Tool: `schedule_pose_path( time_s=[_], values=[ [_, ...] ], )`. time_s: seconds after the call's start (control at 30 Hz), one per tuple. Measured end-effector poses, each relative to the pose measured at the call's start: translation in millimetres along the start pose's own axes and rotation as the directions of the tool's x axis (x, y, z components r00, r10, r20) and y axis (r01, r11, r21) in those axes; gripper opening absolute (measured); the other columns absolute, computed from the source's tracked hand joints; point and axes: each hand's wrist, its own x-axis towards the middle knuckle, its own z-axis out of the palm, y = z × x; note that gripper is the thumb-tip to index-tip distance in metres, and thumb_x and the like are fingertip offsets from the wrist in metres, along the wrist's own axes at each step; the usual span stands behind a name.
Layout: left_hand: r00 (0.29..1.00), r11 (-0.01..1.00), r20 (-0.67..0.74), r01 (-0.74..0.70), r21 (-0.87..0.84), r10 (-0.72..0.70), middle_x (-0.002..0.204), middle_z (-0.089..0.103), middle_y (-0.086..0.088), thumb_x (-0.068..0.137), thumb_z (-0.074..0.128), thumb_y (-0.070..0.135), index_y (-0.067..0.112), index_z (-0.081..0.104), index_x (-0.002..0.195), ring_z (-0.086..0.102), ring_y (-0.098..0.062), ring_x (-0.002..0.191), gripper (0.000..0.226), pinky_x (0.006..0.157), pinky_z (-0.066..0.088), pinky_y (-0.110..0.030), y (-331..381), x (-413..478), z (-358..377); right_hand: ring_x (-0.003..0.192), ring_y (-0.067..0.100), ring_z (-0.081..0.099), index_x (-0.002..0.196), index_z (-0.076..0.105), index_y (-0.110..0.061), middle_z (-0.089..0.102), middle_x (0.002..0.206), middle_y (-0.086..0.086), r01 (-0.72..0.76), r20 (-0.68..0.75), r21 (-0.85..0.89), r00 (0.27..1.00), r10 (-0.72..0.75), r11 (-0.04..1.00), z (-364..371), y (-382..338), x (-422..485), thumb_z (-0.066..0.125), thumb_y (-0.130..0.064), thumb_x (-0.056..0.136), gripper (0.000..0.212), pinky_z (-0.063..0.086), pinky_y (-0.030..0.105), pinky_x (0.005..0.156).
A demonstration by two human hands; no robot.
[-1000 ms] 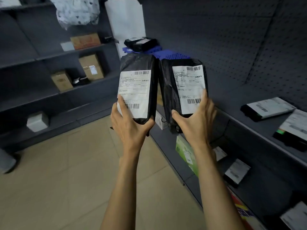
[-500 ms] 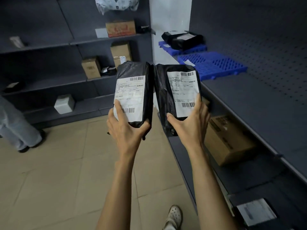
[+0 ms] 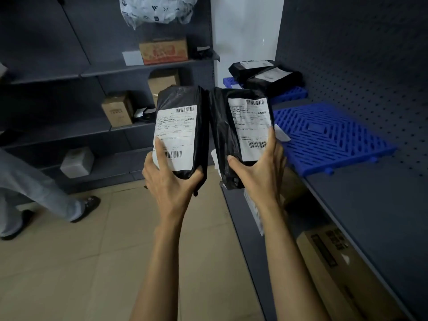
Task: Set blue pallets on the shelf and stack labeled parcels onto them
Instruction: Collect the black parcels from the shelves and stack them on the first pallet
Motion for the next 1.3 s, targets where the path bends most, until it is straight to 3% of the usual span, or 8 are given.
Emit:
schedule_pose_path(
  time_s=[0.23, 0.43, 0.67, 1.07, 1.3],
  values=[
    [0.997, 0.999, 0.071, -0.022, -0.042, 0.025, 0.146, 0.033, -0.012, 0.058, 0.054, 0.07, 0.024, 0.015, 0.157, 0.03, -0.03, 0.134, 0.115, 0.11, 0.026, -0.042, -14, 105, 84, 0.135, 0.023, 0.028, 0.156, 0.011, -0.026, 0.032, 0.148, 0.007, -0.04, -0.048, 0.02, 0.998, 0.041, 0.999, 68, 12, 100, 0.077, -0.051, 0.066, 0.114, 0.028, 0.042, 0.11],
    [0.984, 0.989, 0.142, -0.089, -0.12, 0.106, 0.148, 0.033, -0.013, 0.057, 0.054, 0.07, 0.027, 0.02, 0.155, 0.03, -0.03, 0.133, 0.113, 0.11, 0.026, -0.044, -13, 231, 155, 0.129, 0.023, 0.036, 0.145, 0.031, -0.022, 0.04, 0.141, 0.004, -0.077, -0.164, 0.014, 0.983, 0.078, 0.997, 133, -1, 210, 0.08, -0.047, 0.065, 0.097, 0.035, 0.04, 0.106],
    [0.946, 0.96, 0.233, -0.174, -0.218, 0.224, 0.142, 0.038, -0.008, 0.062, 0.066, 0.06, 0.04, 0.038, 0.139, 0.034, -0.027, 0.132, 0.084, 0.108, 0.033, -0.048, 9, 353, 229, 0.127, 0.026, 0.037, 0.139, 0.036, -0.022, 0.041, 0.14, 0.005, -0.14, -0.29, -0.057, 0.95, 0.118, 0.989, 171, -11, 318, 0.079, -0.048, 0.068, 0.087, 0.036, 0.045, 0.105],
    [0.839, 0.92, 0.405, -0.252, -0.301, 0.363, 0.142, 0.037, -0.01, 0.066, 0.071, 0.066, 0.042, 0.043, 0.136, 0.032, -0.032, 0.134, 0.079, 0.11, 0.03, -0.048, 111, 414, 364, 0.13, 0.03, 0.034, 0.14, 0.029, -0.03, 0.035, 0.145, 0.008, -0.347, -0.417, -0.128, 0.869, 0.267, 0.929, 134, 47, 434, 0.069, -0.063, 0.073, 0.085, 0.038, 0.042, 0.099],
    [0.781, 0.93, 0.505, -0.307, -0.202, 0.368, 0.147, 0.031, -0.012, 0.067, 0.062, 0.077, 0.039, 0.042, 0.137, 0.032, -0.035, 0.131, 0.082, 0.105, 0.03, -0.048, 139, 407, 417, 0.132, 0.035, 0.029, 0.143, 0.028, -0.031, 0.03, 0.147, 0.011, -0.471, -0.397, -0.235, 0.845, 0.358, 0.85, 120, 84, 467, 0.065, -0.069, 0.071, 0.089, 0.035, 0.049, 0.105]
  ],
)
